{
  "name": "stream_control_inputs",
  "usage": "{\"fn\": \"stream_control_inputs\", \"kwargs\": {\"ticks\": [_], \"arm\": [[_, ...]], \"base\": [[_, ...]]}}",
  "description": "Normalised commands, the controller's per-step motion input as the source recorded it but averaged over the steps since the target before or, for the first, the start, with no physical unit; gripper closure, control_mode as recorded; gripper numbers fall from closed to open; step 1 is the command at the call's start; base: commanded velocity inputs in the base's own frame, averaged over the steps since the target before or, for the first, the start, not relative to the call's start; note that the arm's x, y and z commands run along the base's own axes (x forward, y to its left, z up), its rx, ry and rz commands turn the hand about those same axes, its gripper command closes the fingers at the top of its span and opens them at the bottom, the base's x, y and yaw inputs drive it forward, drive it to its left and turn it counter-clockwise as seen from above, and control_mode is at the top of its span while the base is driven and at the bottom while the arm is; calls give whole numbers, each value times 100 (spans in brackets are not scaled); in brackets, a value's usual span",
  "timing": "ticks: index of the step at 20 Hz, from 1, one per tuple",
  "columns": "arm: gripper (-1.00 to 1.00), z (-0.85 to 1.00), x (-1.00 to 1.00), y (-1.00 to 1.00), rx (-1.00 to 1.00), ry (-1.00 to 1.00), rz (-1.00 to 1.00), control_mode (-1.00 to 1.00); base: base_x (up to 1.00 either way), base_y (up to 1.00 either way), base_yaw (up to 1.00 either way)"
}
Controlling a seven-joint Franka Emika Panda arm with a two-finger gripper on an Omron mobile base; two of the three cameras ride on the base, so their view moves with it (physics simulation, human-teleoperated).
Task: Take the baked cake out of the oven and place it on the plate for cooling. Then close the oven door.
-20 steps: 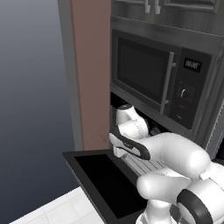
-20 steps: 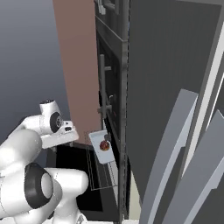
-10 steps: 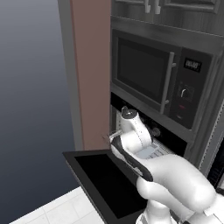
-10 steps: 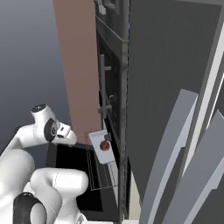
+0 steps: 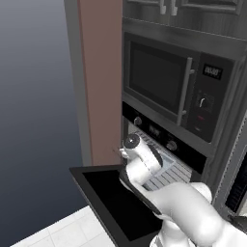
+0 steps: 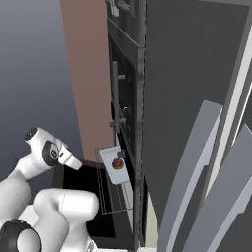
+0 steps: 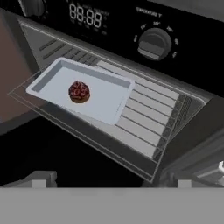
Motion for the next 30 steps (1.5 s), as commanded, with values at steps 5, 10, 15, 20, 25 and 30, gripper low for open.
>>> {"fn": "stream_control_inputs", "kwargs": {"ticks": [5, 10, 15, 20, 25, 30], "arm": [[-100, 0, 49, 0, 0, -6, -34, -100], [-100, 0, 54, -2, 0, 0, -28, -100], [-100, -5, 50, -1, 0, 0, -25, -100], [-100, -16, 42, -8, 0, 0, -22, -100], [-100, -27, 14, -31, 0, 0, -20, -100], [-100, -37, 3, -40, 0, 0, -17, -100]], "base": [[0, 0, 0], [0, 0, 0], [0, 0, 0], [0, 0, 0], [0, 0, 0], [0, 0, 0]]}}
